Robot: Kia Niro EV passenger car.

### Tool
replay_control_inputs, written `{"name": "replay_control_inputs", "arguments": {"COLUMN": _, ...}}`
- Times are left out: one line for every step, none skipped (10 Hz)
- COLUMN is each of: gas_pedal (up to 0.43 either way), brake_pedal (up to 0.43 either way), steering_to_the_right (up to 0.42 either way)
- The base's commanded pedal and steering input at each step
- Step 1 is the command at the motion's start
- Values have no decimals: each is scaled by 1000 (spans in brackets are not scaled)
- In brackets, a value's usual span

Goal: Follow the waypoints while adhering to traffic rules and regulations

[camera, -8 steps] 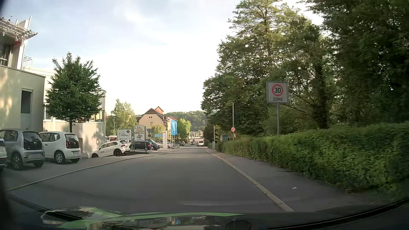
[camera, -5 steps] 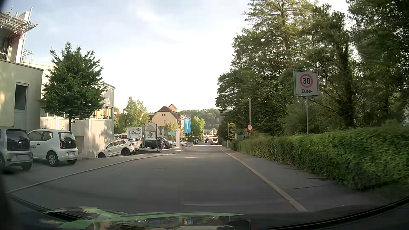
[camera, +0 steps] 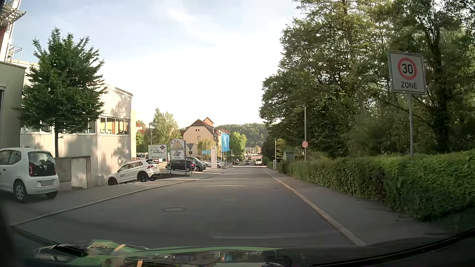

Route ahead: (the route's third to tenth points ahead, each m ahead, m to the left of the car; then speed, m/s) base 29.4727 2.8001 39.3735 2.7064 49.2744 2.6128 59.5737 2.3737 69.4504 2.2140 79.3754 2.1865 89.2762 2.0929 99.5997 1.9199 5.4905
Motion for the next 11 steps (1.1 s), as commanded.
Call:
{"name": "replay_control_inputs", "arguments": {"gas_pedal": 98, "brake_pedal": 152, "steering_to_the_right": -8}}
{"name": "replay_control_inputs", "arguments": {"gas_pedal": 67, "brake_pedal": 152, "steering_to_the_right": -2}}
{"name": "replay_control_inputs", "arguments": {"gas_pedal": 0, "brake_pedal": 152, "steering_to_the_right": -4}}
{"name": "replay_control_inputs", "arguments": {"gas_pedal": 0, "brake_pedal": 152, "steering_to_the_right": -4}}
{"name": "replay_control_inputs", "arguments": {"gas_pedal": 0, "brake_pedal": 152, "steering_to_the_right": -4}}
{"name": "replay_control_inputs", "arguments": {"gas_pedal": 0, "brake_pedal": 152, "steering_to_the_right": -5}}
{"name": "replay_control_inputs", "arguments": {"gas_pedal": 0, "brake_pedal": 134, "steering_to_the_right": -4}}
{"name": "replay_control_inputs", "arguments": {"gas_pedal": 0, "brake_pedal": 98, "steering_to_the_right": -4}}
{"name": "replay_control_inputs", "arguments": {"gas_pedal": 0, "brake_pedal": 79, "steering_to_the_right": -1}}
{"name": "replay_control_inputs", "arguments": {"gas_pedal": 0, "brake_pedal": 61, "steering_to_the_right": 0}}
{"name": "replay_control_inputs", "arguments": {"gas_pedal": 0, "brake_pedal": 67, "steering_to_the_right": 0}}
